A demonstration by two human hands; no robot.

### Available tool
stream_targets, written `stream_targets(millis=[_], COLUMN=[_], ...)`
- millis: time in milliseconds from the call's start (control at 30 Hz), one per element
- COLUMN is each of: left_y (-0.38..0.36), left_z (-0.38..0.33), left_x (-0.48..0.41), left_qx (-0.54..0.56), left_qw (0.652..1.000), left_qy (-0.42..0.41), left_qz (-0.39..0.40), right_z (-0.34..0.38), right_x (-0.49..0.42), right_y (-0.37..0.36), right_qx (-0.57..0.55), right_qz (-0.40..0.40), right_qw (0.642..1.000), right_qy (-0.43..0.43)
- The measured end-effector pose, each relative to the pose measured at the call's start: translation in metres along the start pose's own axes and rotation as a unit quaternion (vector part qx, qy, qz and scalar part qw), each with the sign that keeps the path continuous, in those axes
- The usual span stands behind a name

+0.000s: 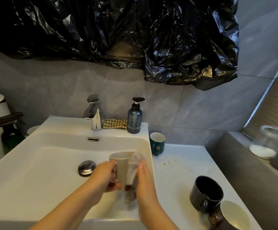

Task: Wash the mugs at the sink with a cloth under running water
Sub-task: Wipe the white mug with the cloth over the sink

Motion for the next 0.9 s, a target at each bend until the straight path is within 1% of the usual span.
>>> stream_targets(millis=[67, 100, 133, 200, 233, 267, 300, 367, 400, 467, 533, 567, 600, 633, 667, 700, 733, 767, 800, 833, 867, 900], left_y=[-0.015, -0.020, -0.023, -0.026, -0.027, -0.027, -0.025, -0.020, -0.018, -0.015, -0.013, -0.013, -0.012, -0.011, -0.009, -0.007, -0.006, -0.006, -0.006, -0.005, -0.004, -0.004], left_z=[0.007, 0.008, 0.010, 0.010, 0.007, 0.004, 0.000, -0.007, -0.009, -0.007, 0.000, 0.005, 0.009, 0.012, 0.015, 0.016, 0.016, 0.016, 0.016, 0.018, 0.021, 0.022], left_x=[0.012, 0.017, 0.019, 0.020, 0.022, 0.021, 0.019, 0.013, 0.010, 0.008, 0.009, 0.009, 0.008, 0.008, 0.007, 0.005, 0.003, 0.003, 0.002, 0.001, 0.001, 0.001], left_qx=[-0.002, -0.011, -0.018, -0.013, 0.001, 0.022, 0.044, 0.076, 0.078, 0.063, 0.028, 0.017, 0.016, 0.026, 0.051, 0.090, 0.127, 0.152, 0.158, 0.152, 0.139, 0.126], left_qw=[0.999, 0.998, 0.997, 0.997, 0.996, 0.996, 0.995, 0.994, 0.994, 0.994, 0.993, 0.993, 0.992, 0.992, 0.991, 0.988, 0.985, 0.982, 0.980, 0.981, 0.982, 0.983], left_qy=[0.003, 0.001, -0.002, 0.011, 0.023, 0.034, 0.044, 0.049, 0.048, 0.055, 0.067, 0.072, 0.077, 0.086, 0.094, 0.099, 0.099, 0.097, 0.094, 0.095, 0.099, 0.102], left_qz=[0.053, 0.069, 0.078, 0.081, 0.081, 0.079, 0.073, 0.059, 0.057, 0.070, 0.092, 0.097, 0.094, 0.089, 0.080, 0.071, 0.063, 0.064, 0.071, 0.076, 0.079, 0.082], right_z=[0.000, 0.002, 0.005, 0.008, 0.011, 0.011, 0.011, 0.001, -0.003, -0.003, -0.001, 0.000, -0.003, -0.008, -0.011, -0.016, -0.019, -0.021, -0.021, -0.019, -0.017, -0.016], right_x=[0.003, 0.002, 0.000, -0.011, -0.014, -0.015, -0.013, -0.005, -0.003, -0.007, -0.013, -0.016, -0.017, -0.019, -0.018, -0.018, -0.017, -0.016, -0.018, -0.020, -0.022, -0.025], right_y=[-0.008, -0.006, -0.001, 0.012, 0.015, 0.013, 0.008, -0.001, -0.003, -0.001, 0.005, 0.008, 0.010, 0.008, 0.005, 0.000, -0.005, -0.009, -0.011, -0.011, -0.009, -0.006], right_qx=[0.101, 0.147, 0.152, 0.112, 0.120, 0.161, 0.229, 0.381, 0.416, 0.397, 0.251, 0.182, 0.171, 0.210, 0.279, 0.361, 0.438, 0.467, 0.474, 0.462, 0.445, 0.409], right_qz=[-0.010, -0.036, -0.071, -0.101, -0.102, -0.090, -0.064, -0.027, -0.016, -0.018, -0.048, -0.056, -0.066, -0.049, -0.014, 0.020, 0.047, 0.065, 0.067, 0.048, 0.024, -0.007], right_qw=[0.993, 0.984, 0.981, 0.984, 0.983, 0.976, 0.961, 0.906, 0.888, 0.893, 0.950, 0.970, 0.973, 0.967, 0.949, 0.920, 0.882, 0.864, 0.856, 0.863, 0.871, 0.892], right_qy=[0.061, 0.088, 0.098, 0.092, 0.096, 0.116, 0.144, 0.181, 0.192, 0.210, 0.177, 0.149, 0.141, 0.139, 0.145, 0.150, 0.167, 0.178, 0.192, 0.201, 0.205, 0.191])
Point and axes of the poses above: each hand's wrist, its own x-axis away from the middle knuckle, its own y-axis out of the back of the hand, z = x × y, the point moved 4 cm from there along -x, towards the middle knuckle
